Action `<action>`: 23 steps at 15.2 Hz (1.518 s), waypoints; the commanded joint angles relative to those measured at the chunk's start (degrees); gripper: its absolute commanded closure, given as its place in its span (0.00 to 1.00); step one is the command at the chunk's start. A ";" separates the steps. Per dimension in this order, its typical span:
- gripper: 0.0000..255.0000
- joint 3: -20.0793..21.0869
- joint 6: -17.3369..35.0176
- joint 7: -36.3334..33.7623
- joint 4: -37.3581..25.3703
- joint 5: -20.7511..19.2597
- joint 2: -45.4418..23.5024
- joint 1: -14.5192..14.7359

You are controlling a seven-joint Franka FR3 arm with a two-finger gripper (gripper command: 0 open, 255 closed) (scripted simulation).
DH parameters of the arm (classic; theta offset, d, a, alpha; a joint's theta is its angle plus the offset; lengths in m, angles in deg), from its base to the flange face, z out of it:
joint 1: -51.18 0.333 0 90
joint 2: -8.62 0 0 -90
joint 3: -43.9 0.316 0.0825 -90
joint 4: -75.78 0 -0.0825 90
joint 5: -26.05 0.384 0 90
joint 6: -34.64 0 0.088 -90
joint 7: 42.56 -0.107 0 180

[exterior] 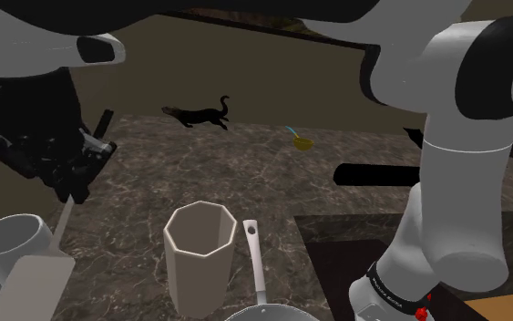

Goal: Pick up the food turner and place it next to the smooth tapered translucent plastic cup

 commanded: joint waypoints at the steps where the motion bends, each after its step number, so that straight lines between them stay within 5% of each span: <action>1: 1.00 0.49 -0.76 -2.93 -1.56 -0.88 -1.31 2.80; 8: 1.00 1.04 -4.97 -11.19 -10.63 -4.62 -7.68 13.40; 23: 1.00 1.05 7.41 -12.81 3.67 -4.17 -6.27 9.80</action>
